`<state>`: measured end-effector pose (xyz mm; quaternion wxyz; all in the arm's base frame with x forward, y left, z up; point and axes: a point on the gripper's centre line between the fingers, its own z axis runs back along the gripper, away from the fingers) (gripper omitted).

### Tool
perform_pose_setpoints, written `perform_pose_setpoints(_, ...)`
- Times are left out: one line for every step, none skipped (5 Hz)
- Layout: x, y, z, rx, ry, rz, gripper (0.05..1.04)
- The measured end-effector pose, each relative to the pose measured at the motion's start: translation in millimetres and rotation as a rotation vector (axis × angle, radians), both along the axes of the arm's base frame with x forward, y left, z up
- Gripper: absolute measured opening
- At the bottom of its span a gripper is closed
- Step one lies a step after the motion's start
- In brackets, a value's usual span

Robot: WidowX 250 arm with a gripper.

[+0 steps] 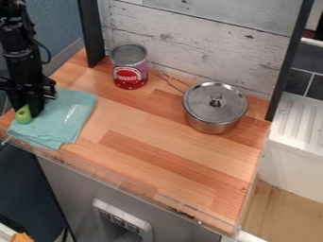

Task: Put the green spatula on top of the blue cloth

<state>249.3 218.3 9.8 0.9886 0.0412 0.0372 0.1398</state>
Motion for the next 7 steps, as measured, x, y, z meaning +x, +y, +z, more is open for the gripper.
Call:
perform_pose_setpoints(-2.5,-6.5,19.9,0.033,-0.053,-0.010,0.332)
perform_pose_setpoints(-1.6,-8.2,23.1,0.028,-0.066,-0.009,0.332)
perform_pose_setpoints(-2.0,-8.3,12.7,0.018,-0.036,-0.014,0.332)
perform_pose_setpoints(3.3,-17.5,6.0,0.007,-0.019,-0.064,0.332)
perform_pose_setpoints(4.2,-27.5,1.8,-0.001,-0.008,-0.101,0.377)
perform_pose_setpoints(2.6,-30.6,-0.3,-0.016,-0.007,-0.111,0.681)
perform_pose_setpoints(3.1,-30.1,7.8,-0.010,-0.028,-0.119,0.962)
